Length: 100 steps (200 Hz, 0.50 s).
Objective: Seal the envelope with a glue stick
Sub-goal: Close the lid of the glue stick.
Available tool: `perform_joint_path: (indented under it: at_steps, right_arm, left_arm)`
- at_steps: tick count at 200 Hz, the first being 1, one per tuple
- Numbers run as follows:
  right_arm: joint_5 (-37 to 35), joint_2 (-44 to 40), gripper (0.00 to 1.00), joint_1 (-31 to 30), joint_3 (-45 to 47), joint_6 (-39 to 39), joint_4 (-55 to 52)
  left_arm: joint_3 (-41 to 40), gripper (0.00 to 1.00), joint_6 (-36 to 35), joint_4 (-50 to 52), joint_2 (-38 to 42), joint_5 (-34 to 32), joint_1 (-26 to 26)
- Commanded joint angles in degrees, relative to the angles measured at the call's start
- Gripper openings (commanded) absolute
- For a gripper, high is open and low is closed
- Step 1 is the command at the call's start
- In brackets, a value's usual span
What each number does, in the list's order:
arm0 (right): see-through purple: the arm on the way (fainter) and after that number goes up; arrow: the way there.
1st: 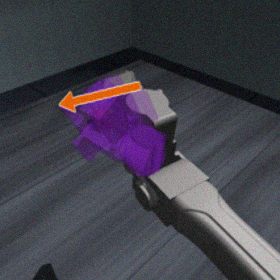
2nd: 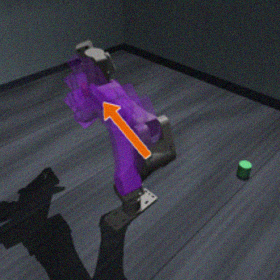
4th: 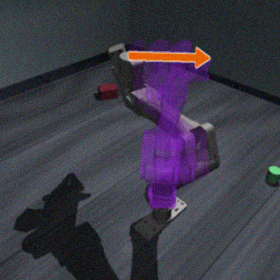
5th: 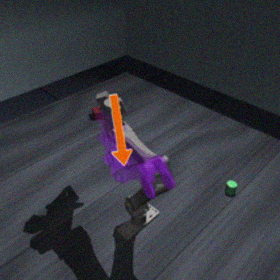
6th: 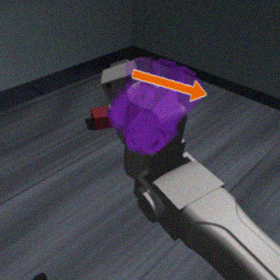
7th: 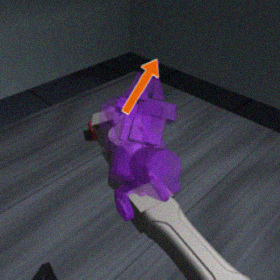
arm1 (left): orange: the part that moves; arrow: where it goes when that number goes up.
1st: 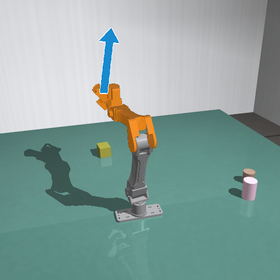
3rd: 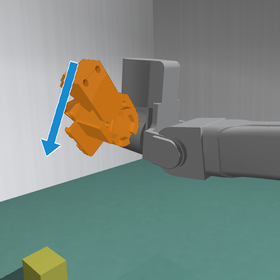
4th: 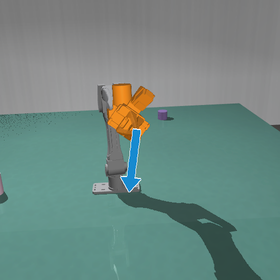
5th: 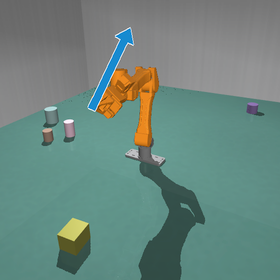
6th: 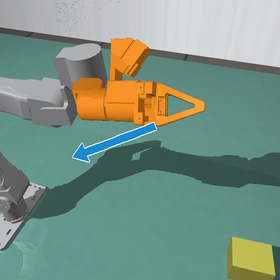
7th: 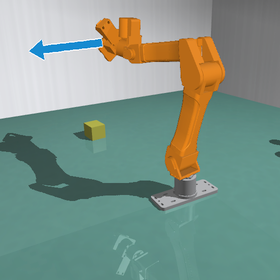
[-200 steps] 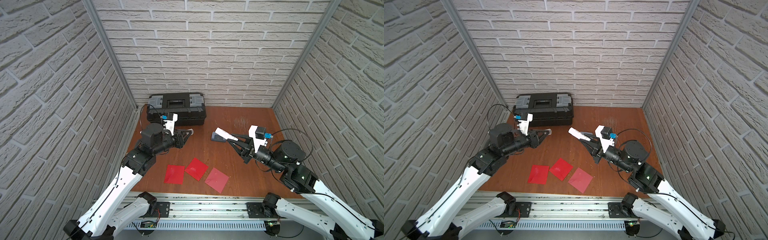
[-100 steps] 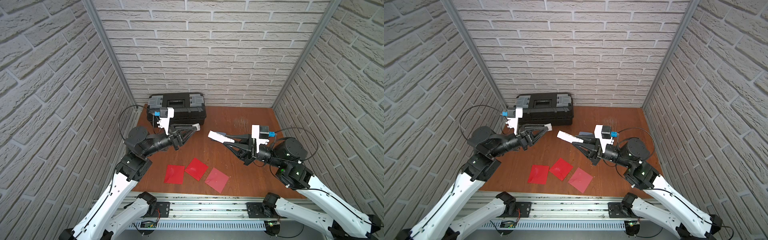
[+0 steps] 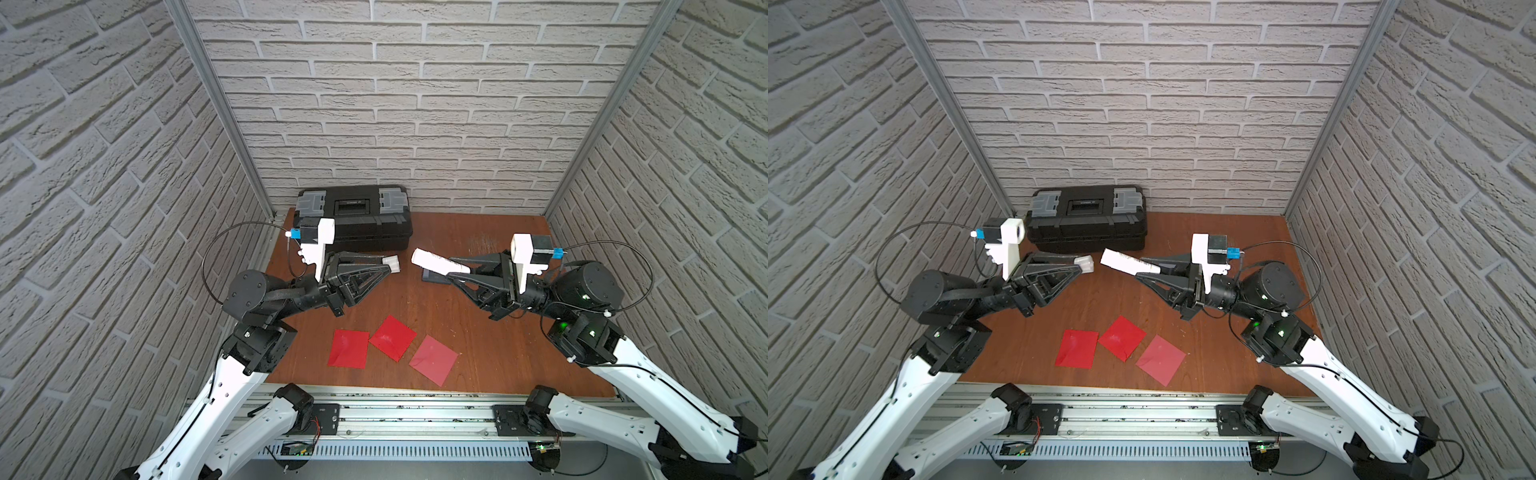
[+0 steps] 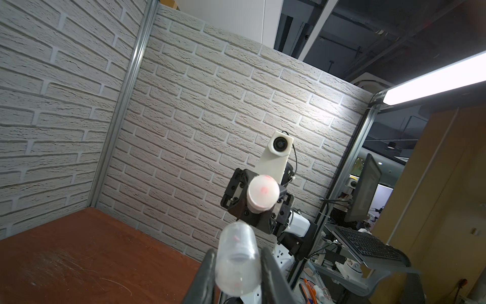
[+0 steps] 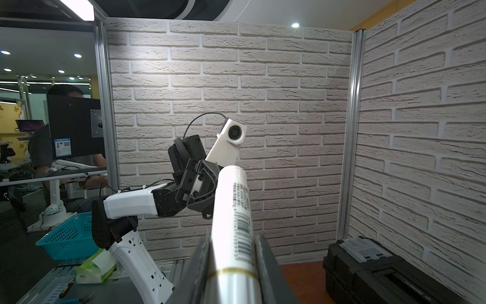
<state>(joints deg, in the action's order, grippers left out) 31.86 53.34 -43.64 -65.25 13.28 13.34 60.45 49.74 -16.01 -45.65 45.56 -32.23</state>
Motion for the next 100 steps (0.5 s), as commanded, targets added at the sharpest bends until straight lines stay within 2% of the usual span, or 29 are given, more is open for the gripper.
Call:
perform_joint_path:
  at_steps: [1, 100]
  right_arm:
    - [2.48, 1.63, 0.03, -0.61, -2.79, 1.37, 3.16]
    - [0.61, 0.21, 0.03, -2.24, -0.78, -1.23, -0.87]
  left_arm:
    - [1.64, 0.06, 0.46, -4.88, -0.49, 2.36, -0.71]
    - [1.52, 0.06, -0.63, -6.31, 0.56, 1.90, -1.26]
